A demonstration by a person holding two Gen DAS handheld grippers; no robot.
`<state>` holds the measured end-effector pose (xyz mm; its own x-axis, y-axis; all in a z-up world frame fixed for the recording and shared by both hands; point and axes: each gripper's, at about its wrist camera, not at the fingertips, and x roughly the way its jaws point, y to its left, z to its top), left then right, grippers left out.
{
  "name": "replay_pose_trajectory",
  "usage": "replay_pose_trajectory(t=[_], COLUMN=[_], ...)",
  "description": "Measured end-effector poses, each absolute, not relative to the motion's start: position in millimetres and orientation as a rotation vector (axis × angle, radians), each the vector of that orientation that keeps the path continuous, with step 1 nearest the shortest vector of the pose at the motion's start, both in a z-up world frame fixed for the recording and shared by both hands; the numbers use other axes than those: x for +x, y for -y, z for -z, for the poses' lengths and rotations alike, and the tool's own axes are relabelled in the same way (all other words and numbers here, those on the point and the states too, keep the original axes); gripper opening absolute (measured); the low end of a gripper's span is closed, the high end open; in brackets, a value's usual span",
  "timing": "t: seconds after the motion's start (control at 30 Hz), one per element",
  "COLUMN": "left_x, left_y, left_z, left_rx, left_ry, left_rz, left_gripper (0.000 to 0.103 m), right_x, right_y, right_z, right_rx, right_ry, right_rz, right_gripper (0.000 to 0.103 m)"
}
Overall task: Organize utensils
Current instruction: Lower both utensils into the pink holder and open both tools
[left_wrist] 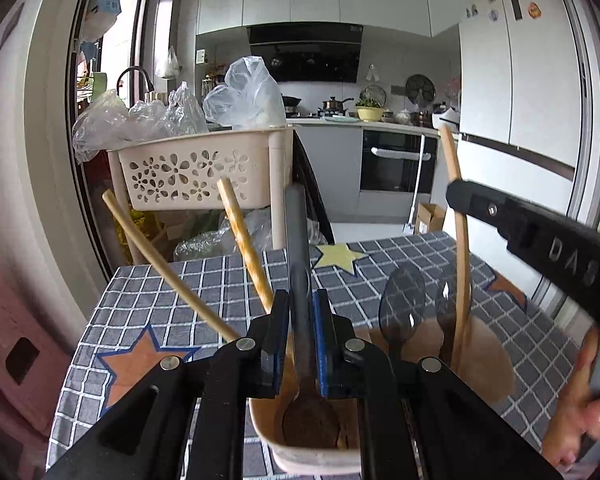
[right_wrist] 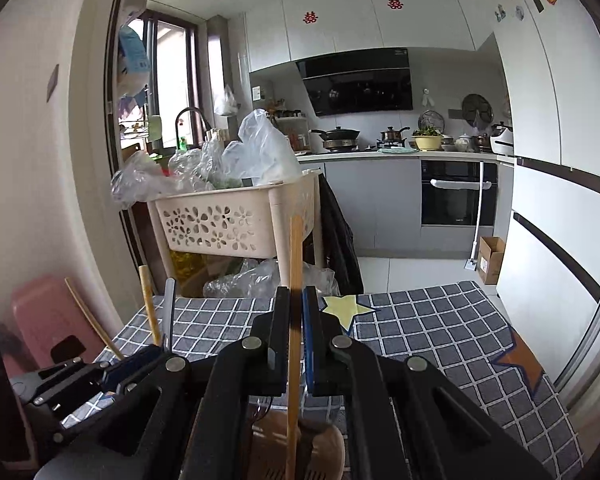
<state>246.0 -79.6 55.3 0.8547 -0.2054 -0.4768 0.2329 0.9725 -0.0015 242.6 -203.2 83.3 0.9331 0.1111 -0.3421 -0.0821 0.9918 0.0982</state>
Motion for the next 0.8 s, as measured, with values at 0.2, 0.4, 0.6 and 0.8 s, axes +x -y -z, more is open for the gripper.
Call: replay_pose_trajectory(t=[0.2,0.4,0.6,0.8], left_x=[238.5,223.1,224.2,216.7], left_y=[74.4,64.5,62.2,50.1], left_z=[-60.8,-69.7,-65.5,-69.5], left_rx=[0.061,0.059,0.067,0.019], left_ry=[-0.511,-0.511,-0.556,-0.599], left_rz=[0.214,0.210,0.204,0.208], left_gripper=[0.044,0.044,0.044,0.044], right_x=[250.1,253.4,237.6,211.9], right_y=[207.1,218.2,233.9,237.9], right_z=[-85.0,-78.7,-79.1,-82.4], right_rx=[0.090,0.153,0.234,0.231], right_ry=[-0.423,-0.505,-0.539,-0.571], right_rz=[-0.121,-0.150,-0.143,-0.151], right_gripper=[0.007,0.008,0.035,0.051])
